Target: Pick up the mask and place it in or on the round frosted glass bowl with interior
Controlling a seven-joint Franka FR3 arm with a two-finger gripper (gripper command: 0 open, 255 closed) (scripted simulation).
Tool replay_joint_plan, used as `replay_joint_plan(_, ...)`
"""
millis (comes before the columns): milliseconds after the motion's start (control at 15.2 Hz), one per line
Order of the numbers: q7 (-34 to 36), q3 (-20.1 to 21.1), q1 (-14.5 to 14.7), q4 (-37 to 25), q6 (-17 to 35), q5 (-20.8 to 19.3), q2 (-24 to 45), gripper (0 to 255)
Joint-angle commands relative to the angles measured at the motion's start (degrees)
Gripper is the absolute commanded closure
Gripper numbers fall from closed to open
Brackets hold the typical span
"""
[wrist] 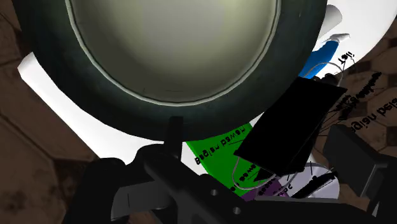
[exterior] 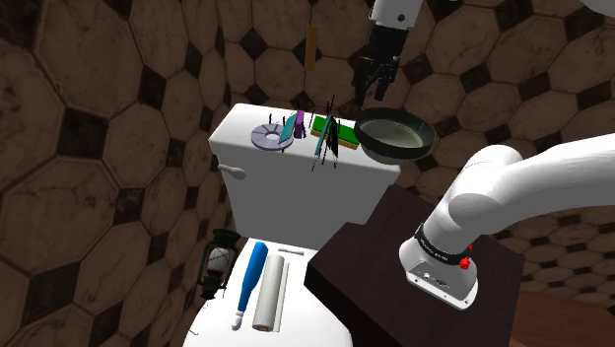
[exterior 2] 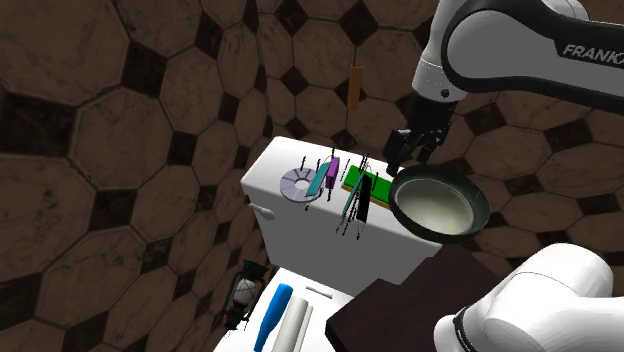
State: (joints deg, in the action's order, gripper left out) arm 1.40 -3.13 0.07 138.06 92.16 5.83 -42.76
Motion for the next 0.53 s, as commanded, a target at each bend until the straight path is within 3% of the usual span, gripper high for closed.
replay_joint_plan(0,0.0,0.0,0.0,0.0,0.0,0.0,0.0,0)
replay_joint_plan(198,20.8,9.7,-4.3,9.7,10.9,5.2,-10.0,0)
replay_joint_plan(462,49.9,27.6,-11.0,16.0,24.2,11.7,-17.0,0)
